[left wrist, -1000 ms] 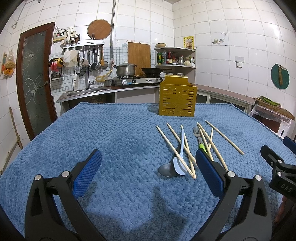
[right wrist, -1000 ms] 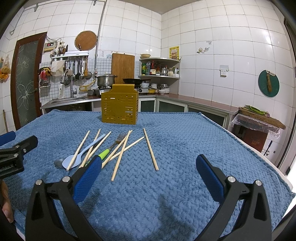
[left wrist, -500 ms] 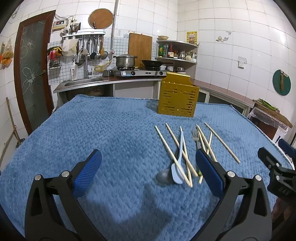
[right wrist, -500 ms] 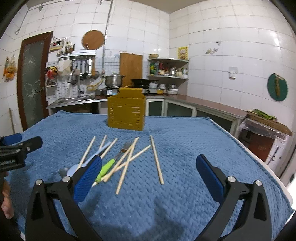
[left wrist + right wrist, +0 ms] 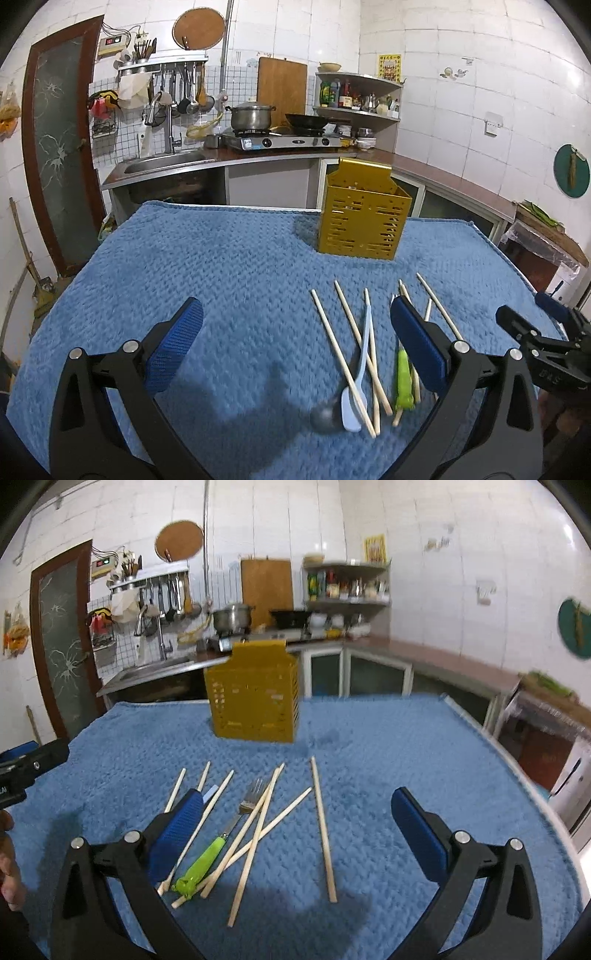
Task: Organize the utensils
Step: 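Lower the left tool onto a wooden chopstick and close it while the right tool grasps another chopstick, then lift the chopsticks with both tools and lower them into the yellow caddy, then open both tools to drop the chopsticks into the caddy, then reach back to the utensils and close each tool on another chopstick, then carry the held chopsticks with both tools and lower them into the caddy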
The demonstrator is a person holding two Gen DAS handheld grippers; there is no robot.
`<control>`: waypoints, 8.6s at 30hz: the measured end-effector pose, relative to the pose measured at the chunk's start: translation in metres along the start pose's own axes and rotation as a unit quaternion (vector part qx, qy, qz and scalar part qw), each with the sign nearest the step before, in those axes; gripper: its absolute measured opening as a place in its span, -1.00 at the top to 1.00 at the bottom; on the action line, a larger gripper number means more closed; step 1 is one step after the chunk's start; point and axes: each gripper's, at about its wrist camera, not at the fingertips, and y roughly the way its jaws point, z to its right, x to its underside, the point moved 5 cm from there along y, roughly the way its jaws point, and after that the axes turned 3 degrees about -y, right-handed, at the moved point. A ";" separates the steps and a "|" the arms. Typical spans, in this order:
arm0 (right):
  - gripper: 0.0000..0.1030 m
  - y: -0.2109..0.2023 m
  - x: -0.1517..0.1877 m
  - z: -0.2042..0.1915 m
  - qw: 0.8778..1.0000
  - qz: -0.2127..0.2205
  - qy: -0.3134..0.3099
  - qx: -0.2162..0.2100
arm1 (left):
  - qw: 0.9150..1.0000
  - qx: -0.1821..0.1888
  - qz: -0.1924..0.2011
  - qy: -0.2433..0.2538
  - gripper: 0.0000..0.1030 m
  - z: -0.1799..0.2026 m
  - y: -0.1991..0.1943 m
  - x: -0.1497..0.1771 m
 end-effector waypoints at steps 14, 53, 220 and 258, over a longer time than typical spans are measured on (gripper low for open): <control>-0.93 0.117 0.001 0.021 0.995 -0.094 -0.012 0.010 | 0.996 -0.008 -0.093 -0.001 -0.90 0.008 0.115 0.004; 0.54 0.223 0.002 0.022 0.973 -0.228 -0.030 -0.001 | 0.970 0.007 -0.242 0.026 0.92 0.038 0.213 0.028; 0.66 0.180 0.024 0.000 0.976 -0.216 0.033 0.025 | 0.972 0.056 -0.225 0.031 -0.11 0.051 0.209 0.016; 0.88 0.215 -0.020 0.010 0.972 -0.227 0.062 -0.012 | 0.963 0.075 -0.259 0.002 0.90 0.059 0.252 -0.002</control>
